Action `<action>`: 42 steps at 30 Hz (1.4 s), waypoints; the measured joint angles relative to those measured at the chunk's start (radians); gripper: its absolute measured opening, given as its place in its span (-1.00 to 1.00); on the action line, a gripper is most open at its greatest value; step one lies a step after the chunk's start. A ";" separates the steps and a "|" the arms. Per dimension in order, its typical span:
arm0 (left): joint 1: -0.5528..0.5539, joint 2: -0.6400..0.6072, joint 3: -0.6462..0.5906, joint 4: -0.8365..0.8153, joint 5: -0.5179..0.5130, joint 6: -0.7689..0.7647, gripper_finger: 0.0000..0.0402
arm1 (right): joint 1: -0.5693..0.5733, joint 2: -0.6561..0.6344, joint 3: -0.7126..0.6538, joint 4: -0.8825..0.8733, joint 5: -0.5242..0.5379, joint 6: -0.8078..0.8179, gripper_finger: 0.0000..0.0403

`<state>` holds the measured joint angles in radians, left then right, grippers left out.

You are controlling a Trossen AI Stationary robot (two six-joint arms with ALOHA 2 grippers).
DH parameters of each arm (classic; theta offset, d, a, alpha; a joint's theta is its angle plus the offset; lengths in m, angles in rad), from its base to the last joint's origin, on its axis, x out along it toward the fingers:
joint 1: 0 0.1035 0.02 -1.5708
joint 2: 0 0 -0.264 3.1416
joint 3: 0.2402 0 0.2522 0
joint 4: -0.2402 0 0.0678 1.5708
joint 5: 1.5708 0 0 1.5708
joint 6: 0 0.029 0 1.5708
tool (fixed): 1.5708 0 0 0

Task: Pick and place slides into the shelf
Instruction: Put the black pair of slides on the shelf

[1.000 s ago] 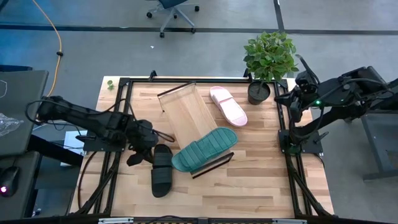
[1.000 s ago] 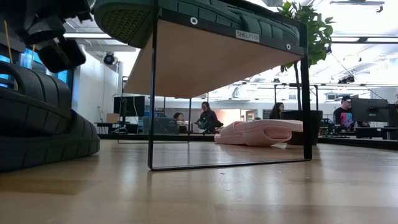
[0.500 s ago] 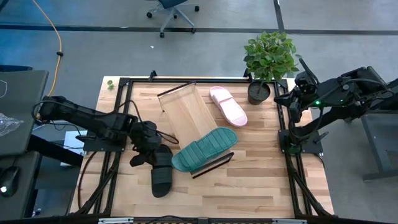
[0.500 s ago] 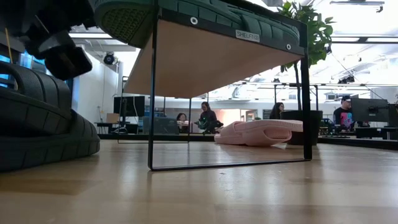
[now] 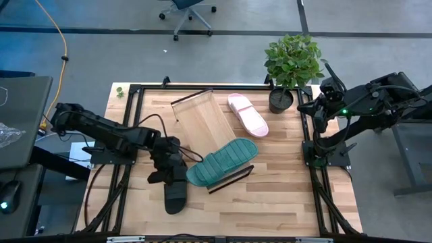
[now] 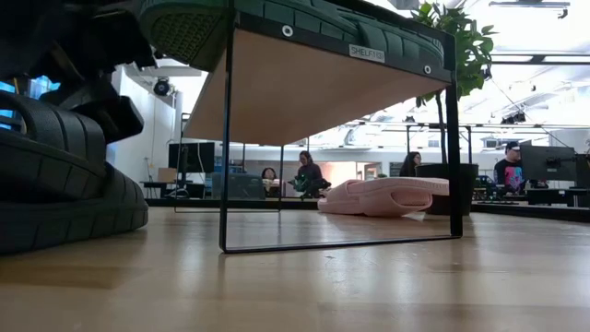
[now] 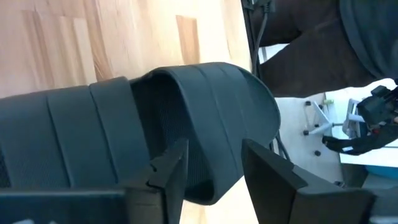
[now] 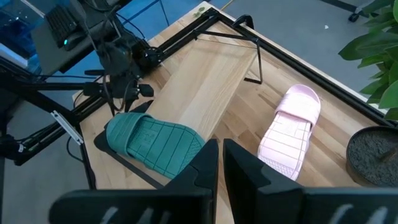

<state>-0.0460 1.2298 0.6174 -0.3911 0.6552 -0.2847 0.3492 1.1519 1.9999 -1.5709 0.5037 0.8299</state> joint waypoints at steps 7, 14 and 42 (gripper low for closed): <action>0.000 0.000 0.000 0.000 0.008 -0.007 -0.30 | 0.000 0.000 0.000 0.000 0.001 -0.001 -0.92; 0.000 0.000 0.000 -0.001 0.025 -0.025 -0.30 | 0.000 0.000 0.000 0.000 0.001 -0.007 -0.92; -0.055 0.051 -0.009 0.064 0.014 -0.064 -0.30 | 0.000 0.000 0.000 0.000 0.002 -0.019 -0.92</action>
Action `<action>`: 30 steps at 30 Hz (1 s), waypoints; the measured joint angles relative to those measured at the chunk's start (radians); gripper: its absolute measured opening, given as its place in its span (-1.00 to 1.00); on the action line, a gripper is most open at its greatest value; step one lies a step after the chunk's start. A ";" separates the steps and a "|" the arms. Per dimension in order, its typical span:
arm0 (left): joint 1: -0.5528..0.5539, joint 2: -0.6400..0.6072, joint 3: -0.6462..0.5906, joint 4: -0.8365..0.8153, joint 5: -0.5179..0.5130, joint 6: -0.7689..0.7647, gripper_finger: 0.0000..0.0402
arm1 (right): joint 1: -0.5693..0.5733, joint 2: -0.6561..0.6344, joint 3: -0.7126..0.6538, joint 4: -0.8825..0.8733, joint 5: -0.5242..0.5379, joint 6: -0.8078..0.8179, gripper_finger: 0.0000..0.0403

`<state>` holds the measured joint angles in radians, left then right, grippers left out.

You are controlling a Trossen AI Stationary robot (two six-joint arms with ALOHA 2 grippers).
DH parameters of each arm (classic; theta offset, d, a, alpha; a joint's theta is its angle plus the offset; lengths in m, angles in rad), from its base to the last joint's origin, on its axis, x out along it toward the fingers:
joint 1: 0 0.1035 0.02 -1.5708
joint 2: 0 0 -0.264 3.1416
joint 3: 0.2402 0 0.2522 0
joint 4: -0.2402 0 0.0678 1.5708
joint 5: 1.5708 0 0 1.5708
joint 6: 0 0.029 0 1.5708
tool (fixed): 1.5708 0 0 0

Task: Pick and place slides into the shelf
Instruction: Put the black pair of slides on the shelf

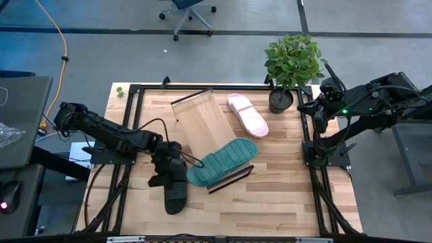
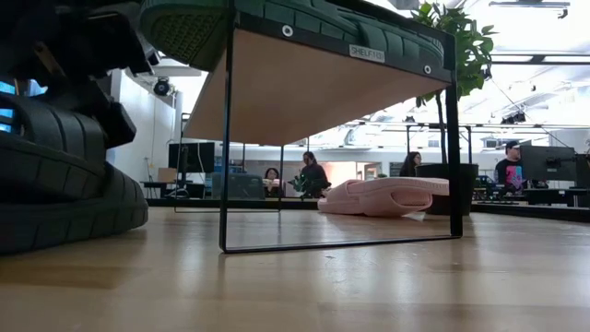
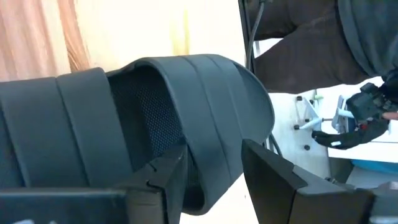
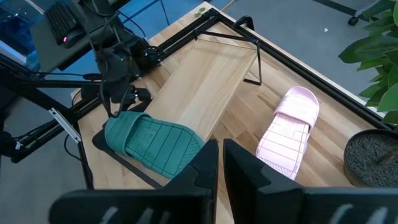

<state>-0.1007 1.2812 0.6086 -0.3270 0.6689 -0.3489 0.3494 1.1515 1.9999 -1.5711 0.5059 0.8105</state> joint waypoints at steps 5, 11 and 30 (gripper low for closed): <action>-0.026 0.000 0.000 0.001 -0.023 -0.004 -0.30 | 0.000 0.000 0.000 0.000 0.011 0.000 -0.92; -0.025 0.000 0.000 -0.001 -0.049 -0.016 -0.37 | 0.000 0.000 0.000 0.000 0.014 0.000 -0.92; -0.024 0.000 0.000 0.001 -0.045 -0.006 -0.91 | 0.000 0.000 0.000 0.000 0.010 0.000 -0.92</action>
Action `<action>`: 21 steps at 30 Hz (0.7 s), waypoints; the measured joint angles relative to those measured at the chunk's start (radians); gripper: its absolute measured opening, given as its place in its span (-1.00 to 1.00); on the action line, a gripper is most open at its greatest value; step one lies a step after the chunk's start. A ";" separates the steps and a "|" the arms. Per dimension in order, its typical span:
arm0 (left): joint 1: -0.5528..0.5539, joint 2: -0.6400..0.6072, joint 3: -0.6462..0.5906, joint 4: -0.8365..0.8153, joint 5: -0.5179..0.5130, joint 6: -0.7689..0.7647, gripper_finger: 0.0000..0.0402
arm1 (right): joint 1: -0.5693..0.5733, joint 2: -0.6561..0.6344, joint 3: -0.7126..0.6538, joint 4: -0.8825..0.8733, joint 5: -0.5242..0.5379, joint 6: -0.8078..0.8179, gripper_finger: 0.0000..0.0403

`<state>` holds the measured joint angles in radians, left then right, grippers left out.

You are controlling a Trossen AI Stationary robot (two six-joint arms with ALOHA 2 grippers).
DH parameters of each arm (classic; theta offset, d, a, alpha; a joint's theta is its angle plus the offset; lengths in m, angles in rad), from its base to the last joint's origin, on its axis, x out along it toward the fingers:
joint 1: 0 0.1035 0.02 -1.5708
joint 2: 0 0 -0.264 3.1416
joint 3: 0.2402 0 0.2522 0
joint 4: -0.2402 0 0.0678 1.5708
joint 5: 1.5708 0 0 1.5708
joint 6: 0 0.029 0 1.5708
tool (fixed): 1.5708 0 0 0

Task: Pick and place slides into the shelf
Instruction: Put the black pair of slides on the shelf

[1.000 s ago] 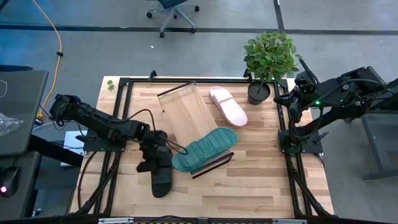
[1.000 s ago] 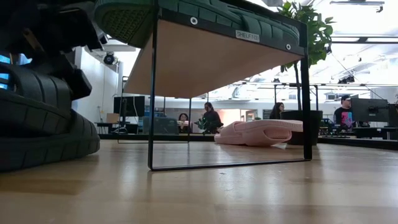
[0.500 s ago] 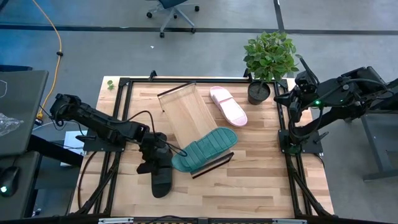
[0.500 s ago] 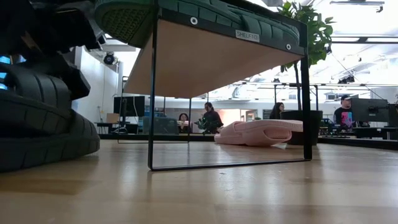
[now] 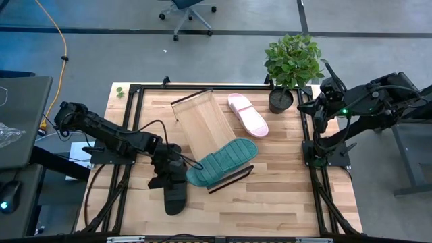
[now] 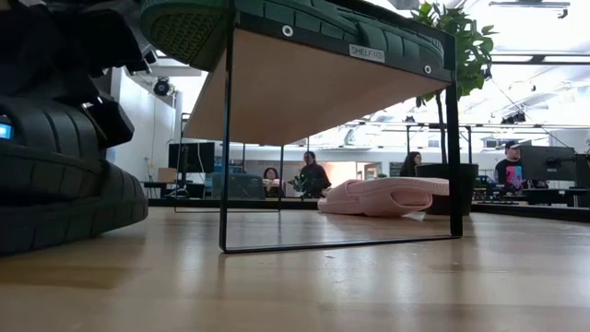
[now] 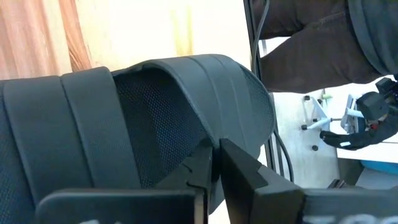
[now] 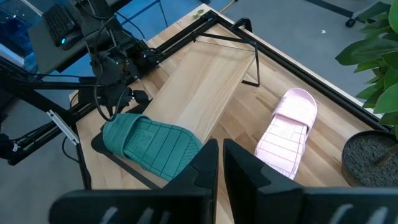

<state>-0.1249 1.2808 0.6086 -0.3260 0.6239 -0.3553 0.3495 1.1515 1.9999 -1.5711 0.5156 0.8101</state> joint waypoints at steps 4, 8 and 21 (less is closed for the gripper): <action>0.000 0.000 0.000 0.000 0.005 0.002 -0.97 | 0.000 0.000 0.000 0.000 0.000 0.000 -0.92; 0.000 0.000 0.000 0.001 0.005 0.002 -0.95 | 0.000 0.000 0.000 0.000 0.000 0.000 -0.92; 0.000 -0.039 -0.001 -0.003 0.008 0.002 -0.99 | 0.000 0.000 0.000 0.000 -0.003 0.000 -0.92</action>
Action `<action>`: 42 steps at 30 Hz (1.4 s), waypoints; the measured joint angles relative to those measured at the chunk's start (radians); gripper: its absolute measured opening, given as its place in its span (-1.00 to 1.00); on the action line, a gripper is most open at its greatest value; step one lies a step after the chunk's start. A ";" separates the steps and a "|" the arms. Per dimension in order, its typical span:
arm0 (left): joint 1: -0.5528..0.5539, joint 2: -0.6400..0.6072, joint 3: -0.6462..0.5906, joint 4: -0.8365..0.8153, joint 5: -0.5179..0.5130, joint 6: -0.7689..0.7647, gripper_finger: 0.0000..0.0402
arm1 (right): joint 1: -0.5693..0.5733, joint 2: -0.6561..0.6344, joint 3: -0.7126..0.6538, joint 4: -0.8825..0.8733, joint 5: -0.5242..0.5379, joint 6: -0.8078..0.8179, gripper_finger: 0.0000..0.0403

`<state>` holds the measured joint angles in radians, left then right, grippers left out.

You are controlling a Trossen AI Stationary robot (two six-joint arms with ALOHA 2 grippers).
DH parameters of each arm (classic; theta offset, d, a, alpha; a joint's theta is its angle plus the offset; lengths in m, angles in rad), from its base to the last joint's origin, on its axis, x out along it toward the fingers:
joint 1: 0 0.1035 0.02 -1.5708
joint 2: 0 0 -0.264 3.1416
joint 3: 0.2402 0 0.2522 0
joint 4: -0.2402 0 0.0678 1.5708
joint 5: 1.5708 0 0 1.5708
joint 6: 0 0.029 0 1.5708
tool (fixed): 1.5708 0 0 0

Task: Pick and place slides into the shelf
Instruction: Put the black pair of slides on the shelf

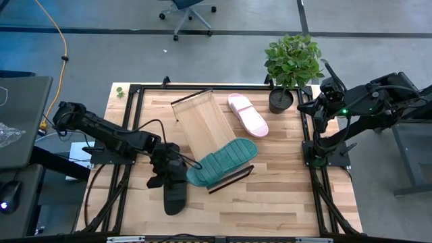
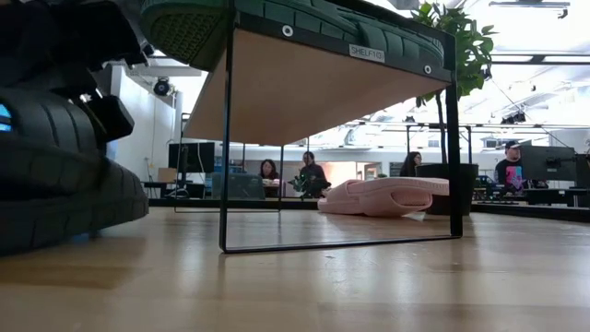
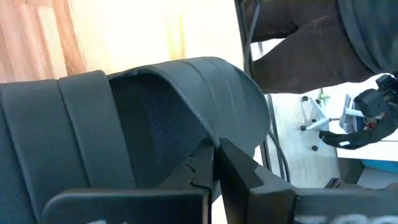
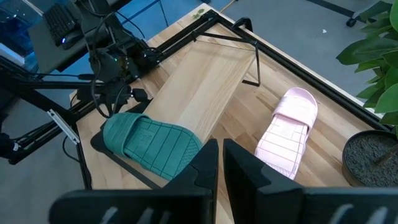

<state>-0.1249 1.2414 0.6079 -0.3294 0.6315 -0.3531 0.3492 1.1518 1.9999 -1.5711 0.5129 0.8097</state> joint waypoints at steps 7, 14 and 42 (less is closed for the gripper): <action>0.000 -0.072 0.000 -0.067 -0.031 -0.017 -0.99 | 0.000 0.000 0.000 0.000 0.000 -0.007 -0.92; 0.000 -0.162 0.000 -0.128 -0.055 -0.052 -0.99 | 0.000 0.000 0.000 0.000 -0.002 -0.007 -0.92; 0.000 -0.591 0.001 -0.272 -0.137 -0.276 -1.00 | 0.000 0.000 0.000 0.000 -0.015 -0.004 -0.92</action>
<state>-0.1249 0.6509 0.6086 -0.6009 0.4943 -0.6294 0.3495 1.1519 1.9996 -1.5711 0.4976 0.8052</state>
